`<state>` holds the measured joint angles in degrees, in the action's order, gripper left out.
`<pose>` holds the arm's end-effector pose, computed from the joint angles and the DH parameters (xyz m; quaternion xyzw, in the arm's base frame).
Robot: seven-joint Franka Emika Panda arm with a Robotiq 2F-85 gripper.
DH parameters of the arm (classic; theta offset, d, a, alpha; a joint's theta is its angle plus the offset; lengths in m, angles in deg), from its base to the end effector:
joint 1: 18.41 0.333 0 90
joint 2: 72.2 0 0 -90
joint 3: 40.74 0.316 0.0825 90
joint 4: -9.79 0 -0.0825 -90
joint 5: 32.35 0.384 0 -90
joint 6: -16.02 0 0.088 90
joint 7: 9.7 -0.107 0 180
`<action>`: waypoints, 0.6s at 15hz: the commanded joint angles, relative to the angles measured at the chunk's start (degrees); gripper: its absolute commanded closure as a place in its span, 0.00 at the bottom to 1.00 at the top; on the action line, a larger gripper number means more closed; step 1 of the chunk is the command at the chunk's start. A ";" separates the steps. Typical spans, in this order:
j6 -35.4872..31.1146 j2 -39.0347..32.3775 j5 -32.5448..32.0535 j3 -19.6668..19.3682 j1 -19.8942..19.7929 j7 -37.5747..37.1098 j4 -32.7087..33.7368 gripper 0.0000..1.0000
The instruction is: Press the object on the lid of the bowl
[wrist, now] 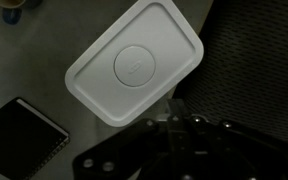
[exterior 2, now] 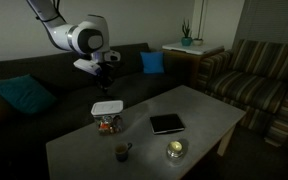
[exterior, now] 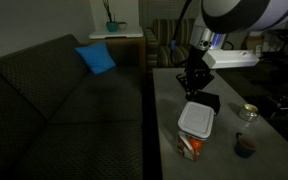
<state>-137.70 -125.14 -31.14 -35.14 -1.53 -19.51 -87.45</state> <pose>0.6117 0.2473 0.0664 -0.9953 -0.0804 -0.0192 0.0506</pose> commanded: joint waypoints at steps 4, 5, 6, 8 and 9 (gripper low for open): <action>2.00 4.44 -0.30 0.27 -0.38 0.94 -3.56 0.95; 2.04 4.59 -0.22 0.28 -0.33 0.77 -3.66 0.73; 2.01 4.73 -0.18 0.34 -0.36 0.79 -3.81 0.68; 2.13 5.07 -0.15 0.50 -0.42 0.92 -4.14 0.54; 2.17 5.29 -0.09 0.62 -0.48 0.98 -4.37 0.46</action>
<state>-136.78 -122.57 -31.14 -35.11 -1.45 -19.51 -88.91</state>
